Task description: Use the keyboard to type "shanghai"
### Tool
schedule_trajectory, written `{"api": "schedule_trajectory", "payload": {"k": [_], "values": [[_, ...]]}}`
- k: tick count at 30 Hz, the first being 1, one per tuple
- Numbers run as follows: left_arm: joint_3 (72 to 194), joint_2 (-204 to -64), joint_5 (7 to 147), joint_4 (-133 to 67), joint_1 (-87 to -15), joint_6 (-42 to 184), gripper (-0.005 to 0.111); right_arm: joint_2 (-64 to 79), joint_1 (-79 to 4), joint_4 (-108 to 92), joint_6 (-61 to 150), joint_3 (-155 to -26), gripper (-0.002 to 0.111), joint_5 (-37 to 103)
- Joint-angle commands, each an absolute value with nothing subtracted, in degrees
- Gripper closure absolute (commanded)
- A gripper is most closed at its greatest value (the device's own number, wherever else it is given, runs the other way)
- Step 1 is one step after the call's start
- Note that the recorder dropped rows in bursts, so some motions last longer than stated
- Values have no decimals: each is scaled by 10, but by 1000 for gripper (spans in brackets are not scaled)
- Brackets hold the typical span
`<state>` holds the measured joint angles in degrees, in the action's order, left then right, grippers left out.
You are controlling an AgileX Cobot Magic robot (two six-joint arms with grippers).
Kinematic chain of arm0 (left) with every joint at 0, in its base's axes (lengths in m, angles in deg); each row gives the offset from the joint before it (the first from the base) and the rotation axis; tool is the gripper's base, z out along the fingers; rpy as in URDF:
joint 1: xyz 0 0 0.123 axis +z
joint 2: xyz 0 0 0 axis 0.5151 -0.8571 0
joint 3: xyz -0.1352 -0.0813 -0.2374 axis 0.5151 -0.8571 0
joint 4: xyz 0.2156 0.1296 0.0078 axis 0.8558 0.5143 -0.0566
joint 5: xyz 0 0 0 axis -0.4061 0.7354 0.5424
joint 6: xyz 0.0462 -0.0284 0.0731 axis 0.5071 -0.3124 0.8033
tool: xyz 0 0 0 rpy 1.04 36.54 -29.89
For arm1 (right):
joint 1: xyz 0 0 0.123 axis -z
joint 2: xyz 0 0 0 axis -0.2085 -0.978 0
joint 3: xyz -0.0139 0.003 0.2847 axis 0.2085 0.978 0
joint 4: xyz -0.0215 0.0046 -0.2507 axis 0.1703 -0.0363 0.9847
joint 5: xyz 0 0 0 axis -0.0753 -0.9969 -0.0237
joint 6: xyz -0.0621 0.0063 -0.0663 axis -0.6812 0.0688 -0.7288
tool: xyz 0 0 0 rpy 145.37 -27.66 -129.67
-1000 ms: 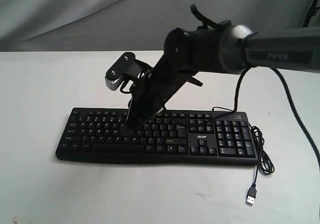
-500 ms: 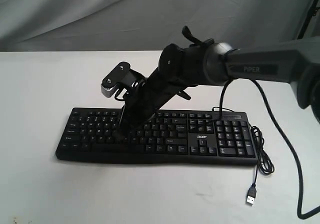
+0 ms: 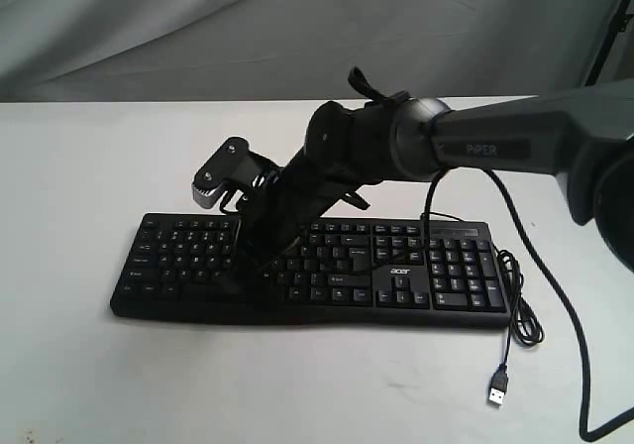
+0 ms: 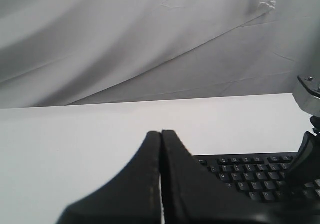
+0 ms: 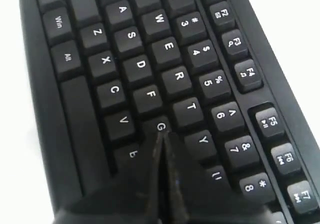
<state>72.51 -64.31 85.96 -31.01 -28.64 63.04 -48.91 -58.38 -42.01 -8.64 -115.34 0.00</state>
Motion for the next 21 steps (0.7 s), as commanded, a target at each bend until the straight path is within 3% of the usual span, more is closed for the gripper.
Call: {"api": "schedule_trajectory", "payload": {"k": [1,21], "values": [[724,-642,856,-310,-290,629,107,-488,-584,-425,-96,-1158,108,8],[724,-642,856,-310,-290,629,107,-490,-584,-421,-97,-1158,108,13]]}}
